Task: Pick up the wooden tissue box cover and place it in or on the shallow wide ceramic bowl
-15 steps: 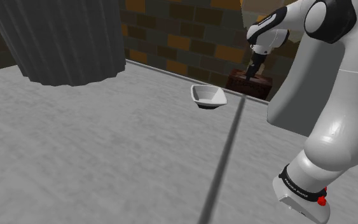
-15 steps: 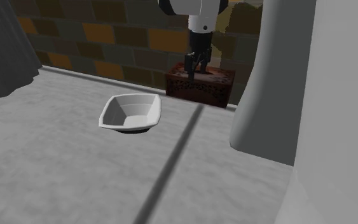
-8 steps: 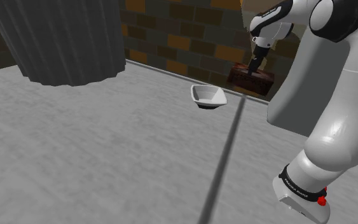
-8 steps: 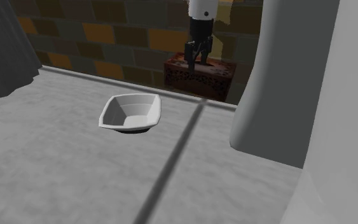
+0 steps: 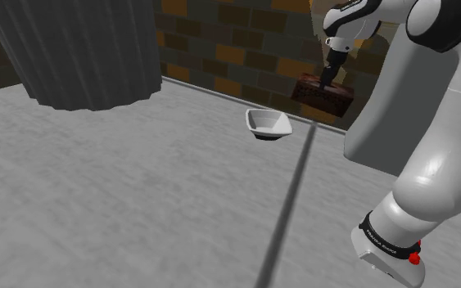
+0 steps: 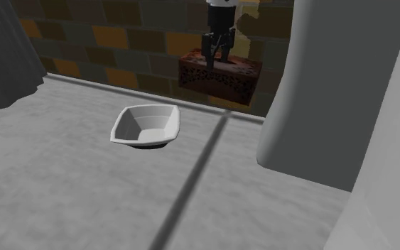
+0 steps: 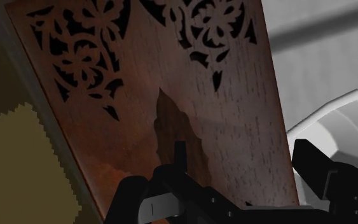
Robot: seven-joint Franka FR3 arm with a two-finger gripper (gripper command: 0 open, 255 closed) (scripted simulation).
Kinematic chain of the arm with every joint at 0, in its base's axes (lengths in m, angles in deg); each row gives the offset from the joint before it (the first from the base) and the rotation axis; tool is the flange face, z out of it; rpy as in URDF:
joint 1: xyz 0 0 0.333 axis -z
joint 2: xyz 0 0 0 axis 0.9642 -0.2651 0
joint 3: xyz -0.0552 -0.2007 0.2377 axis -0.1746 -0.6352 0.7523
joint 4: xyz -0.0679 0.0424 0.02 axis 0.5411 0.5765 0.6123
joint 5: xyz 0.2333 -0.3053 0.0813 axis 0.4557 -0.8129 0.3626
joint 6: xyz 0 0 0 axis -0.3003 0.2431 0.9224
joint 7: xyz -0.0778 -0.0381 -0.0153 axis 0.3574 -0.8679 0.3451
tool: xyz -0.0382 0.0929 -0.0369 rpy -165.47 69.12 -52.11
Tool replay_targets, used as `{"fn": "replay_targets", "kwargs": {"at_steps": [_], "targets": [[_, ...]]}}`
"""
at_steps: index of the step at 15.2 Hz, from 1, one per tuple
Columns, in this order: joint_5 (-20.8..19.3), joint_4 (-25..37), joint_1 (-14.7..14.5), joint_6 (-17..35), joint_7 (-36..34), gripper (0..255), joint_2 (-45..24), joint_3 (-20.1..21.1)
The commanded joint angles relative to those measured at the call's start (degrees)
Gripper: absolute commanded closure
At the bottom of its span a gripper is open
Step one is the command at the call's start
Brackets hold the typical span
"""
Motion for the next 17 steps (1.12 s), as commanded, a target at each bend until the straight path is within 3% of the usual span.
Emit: {"fn": "replay_targets", "kwargs": {"at_steps": [1,9,17], "targets": [[-1.12,-1.54,-1.85,0.18,-2.74,255,1.84,0.62],[-4.31,-4.6,-8.83,-0.42,-14.65,255,6.84,4.65],[-5.33,-3.24,-14.65,-2.28,-25.57,255,7.95,9.33]]}}
